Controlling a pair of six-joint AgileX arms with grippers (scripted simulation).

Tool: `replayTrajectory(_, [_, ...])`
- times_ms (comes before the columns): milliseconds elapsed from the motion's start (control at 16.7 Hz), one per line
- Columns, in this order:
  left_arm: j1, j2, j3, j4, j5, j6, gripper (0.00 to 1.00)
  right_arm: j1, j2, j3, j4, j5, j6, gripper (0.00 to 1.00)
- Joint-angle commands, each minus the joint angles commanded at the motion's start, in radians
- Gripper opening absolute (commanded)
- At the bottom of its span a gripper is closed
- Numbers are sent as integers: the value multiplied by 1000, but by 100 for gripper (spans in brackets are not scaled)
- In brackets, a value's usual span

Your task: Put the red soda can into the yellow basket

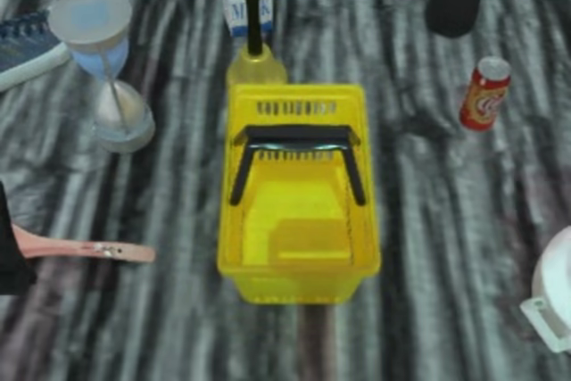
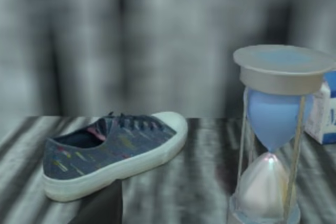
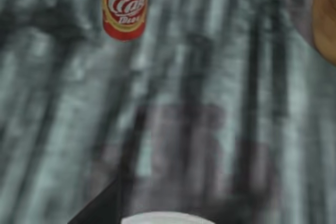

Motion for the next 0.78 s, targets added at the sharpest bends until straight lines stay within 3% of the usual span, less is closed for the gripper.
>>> replayTrajectory(780, [0, 0, 0, 0, 0, 0, 100, 68, 1308, 1260, -720, -21, -303, 100])
